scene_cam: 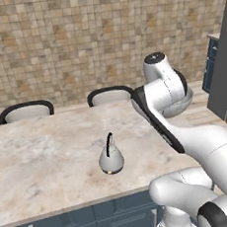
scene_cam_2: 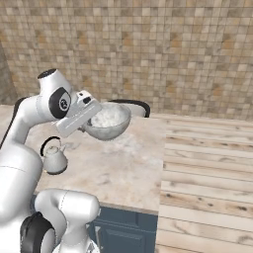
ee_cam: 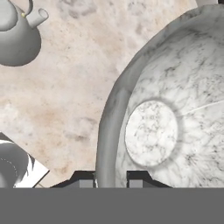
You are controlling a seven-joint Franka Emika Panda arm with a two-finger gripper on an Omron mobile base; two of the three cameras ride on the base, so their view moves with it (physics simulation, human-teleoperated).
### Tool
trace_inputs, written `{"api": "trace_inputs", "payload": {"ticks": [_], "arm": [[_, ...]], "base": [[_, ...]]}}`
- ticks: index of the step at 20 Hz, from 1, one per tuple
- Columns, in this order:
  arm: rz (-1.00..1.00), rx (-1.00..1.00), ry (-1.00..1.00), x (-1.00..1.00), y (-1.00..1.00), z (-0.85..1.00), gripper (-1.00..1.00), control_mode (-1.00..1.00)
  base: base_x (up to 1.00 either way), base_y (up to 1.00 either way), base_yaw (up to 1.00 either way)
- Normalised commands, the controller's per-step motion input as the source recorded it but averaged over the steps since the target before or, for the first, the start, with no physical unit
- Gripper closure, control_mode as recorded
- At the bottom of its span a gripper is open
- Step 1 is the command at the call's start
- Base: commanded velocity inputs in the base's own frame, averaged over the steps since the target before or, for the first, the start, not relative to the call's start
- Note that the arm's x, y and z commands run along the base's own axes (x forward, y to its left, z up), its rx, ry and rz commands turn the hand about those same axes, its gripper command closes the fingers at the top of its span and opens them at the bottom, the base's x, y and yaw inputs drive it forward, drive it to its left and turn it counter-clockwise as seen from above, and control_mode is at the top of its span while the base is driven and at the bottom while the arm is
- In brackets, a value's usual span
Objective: Pick the kettle and bowl and place them in the sink. Then turn on the water.
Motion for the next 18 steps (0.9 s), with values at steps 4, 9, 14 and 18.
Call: {"api": "trace_inputs", "payload": {"ticks": [4,9,14,18], "arm": [[0.01,0.0,0.0,0.0,0.0,0.0,1.0,-1.0],[0.0,0.0,0.0,0.0,0.0,0.0,1.0,-1.0],[0.0,0.0,0.0,0.0,0.0,0.0,1.0,-1.0],[0.0,0.0,0.0,0.0,0.0,0.0,1.0,-1.0]], "base": [[0.0,0.0,0.0],[0.0,0.0,0.0],[0.0,0.0,0.0],[0.0,0.0,0.0]]}}
